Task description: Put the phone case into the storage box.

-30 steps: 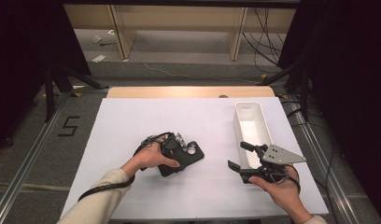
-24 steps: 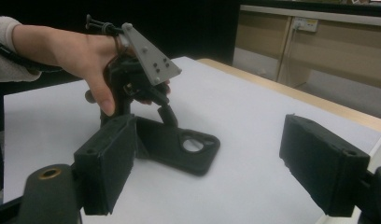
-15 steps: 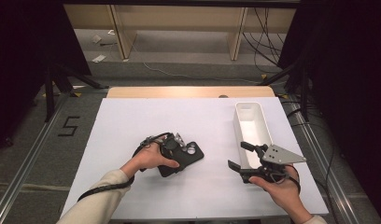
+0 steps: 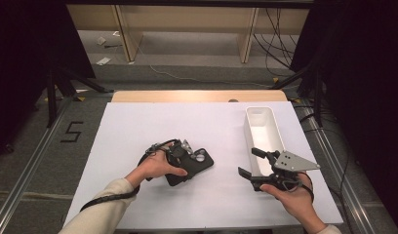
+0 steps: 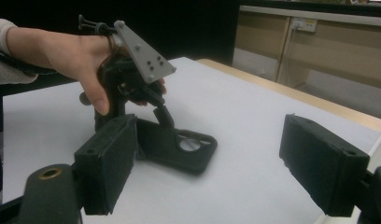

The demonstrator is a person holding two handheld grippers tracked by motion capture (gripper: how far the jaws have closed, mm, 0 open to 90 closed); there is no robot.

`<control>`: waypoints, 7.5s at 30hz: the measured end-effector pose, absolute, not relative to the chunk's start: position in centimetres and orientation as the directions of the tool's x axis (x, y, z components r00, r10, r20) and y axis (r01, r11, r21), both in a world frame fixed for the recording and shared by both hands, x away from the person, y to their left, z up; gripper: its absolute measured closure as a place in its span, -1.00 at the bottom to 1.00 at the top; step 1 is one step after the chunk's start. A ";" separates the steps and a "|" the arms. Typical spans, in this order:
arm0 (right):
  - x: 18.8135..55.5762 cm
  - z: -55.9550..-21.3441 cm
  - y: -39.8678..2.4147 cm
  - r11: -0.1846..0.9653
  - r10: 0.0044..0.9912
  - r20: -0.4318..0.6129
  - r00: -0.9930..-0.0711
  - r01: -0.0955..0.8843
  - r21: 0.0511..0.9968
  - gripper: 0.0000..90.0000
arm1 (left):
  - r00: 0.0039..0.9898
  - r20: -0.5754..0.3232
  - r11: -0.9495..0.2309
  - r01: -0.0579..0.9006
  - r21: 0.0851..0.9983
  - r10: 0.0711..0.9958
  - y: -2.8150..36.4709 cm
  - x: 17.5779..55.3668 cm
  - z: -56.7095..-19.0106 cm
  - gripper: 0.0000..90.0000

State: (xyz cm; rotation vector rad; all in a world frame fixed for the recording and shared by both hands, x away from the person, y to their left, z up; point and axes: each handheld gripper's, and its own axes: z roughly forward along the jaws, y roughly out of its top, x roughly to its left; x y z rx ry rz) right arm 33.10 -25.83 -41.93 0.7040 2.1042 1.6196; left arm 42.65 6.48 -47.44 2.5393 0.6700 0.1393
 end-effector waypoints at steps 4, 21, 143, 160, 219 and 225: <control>33.1 -41.9 -25.9 0.203 0.607 -0.003 -0.795 0.152 0.967 -0.55 | 0.868 -0.030 -0.730 0.436 0.526 0.496 6.4 42.6 -47.1 -0.65; 33.3 -41.8 -25.8 0.184 0.636 0.010 -0.771 0.164 0.969 -0.56 | 0.811 -0.038 -0.560 0.437 0.704 0.584 7.0 41.4 -44.7 -0.65; 41.6 -40.6 -13.5 0.027 0.556 0.363 -0.748 0.453 0.891 0.72 | 0.755 0.073 -0.374 0.236 0.897 0.651 6.2 36.7 -43.0 -0.70; 41.5 -38.9 -14.3 0.131 0.532 0.235 -0.814 0.354 0.926 0.74 | 0.776 0.042 -0.353 0.237 0.905 0.629 7.3 36.6 -42.8 -0.63; 40.6 -37.4 -13.4 0.357 0.186 0.196 -0.963 0.252 0.899 0.74 | 0.893 -0.054 -0.388 0.247 0.888 0.447 8.5 36.3 -44.2 -0.22; 40.4 -37.4 -13.1 0.362 0.148 0.203 -0.968 0.244 0.900 0.74 | 0.910 -0.062 -0.398 0.240 0.885 0.410 8.4 36.2 -44.3 -0.04</control>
